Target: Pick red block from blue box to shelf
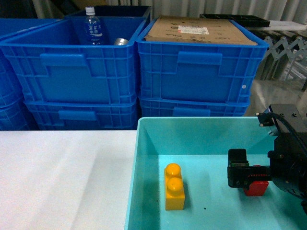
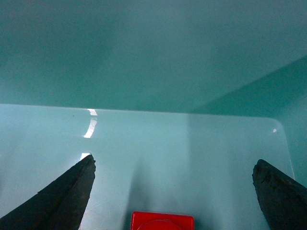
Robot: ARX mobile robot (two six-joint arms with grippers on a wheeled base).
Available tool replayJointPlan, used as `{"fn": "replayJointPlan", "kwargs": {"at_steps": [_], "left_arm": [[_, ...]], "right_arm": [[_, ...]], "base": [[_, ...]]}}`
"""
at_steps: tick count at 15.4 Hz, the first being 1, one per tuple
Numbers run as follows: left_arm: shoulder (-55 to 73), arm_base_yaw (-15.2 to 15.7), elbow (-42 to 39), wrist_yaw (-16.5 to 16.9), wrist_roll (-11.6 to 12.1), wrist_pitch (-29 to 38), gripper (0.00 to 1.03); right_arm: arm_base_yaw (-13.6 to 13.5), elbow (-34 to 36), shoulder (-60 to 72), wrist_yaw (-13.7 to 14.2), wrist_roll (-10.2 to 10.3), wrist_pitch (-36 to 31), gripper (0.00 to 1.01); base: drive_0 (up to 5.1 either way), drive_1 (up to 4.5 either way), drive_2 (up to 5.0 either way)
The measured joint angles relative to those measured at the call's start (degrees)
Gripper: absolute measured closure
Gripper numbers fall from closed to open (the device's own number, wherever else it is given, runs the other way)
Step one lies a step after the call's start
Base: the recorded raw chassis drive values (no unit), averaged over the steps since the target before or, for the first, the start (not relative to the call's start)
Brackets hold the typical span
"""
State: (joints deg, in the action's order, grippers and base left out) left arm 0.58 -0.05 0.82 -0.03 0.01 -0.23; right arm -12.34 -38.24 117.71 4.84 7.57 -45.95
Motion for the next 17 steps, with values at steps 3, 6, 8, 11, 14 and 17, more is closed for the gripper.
{"fn": "replayJointPlan", "kwargs": {"at_steps": [3, 6, 8, 11, 14, 17], "left_arm": [[0.00, 0.00, 0.00, -0.02, 0.00, 0.02, 0.05], [0.00, 0.00, 0.00, 0.00, 0.00, 0.02, 0.05], [0.00, 0.00, 0.00, 0.00, 0.00, 0.02, 0.05], [0.00, 0.00, 0.00, 0.00, 0.00, 0.02, 0.05], [0.00, 0.00, 0.00, -0.02, 0.00, 0.00, 0.05], [0.00, 0.00, 0.00, -0.02, 0.00, 0.00, 0.05]], "right_arm": [[-0.46, 0.11, 0.98, 0.11, -0.22, -1.22, 0.03], [-0.28, 0.48, 4.04, 0.55, -1.09, -4.20, 0.03], [0.09, 0.46, 5.95, 0.26, -1.66, -6.88, 0.03], [0.57, 0.46, 6.60, -0.04, -1.62, -10.34, 0.19], [1.55, 0.57, 6.97, -1.40, -1.64, -11.39, 0.65], [1.86, 1.27, 6.34, -2.51, -1.86, -11.45, 0.73]], "base": [[0.0, 0.00, 0.0], [0.0, 0.00, 0.0], [0.0, 0.00, 0.0], [0.0, 0.00, 0.0], [0.0, 0.00, 0.0], [0.0, 0.00, 0.0]]}}
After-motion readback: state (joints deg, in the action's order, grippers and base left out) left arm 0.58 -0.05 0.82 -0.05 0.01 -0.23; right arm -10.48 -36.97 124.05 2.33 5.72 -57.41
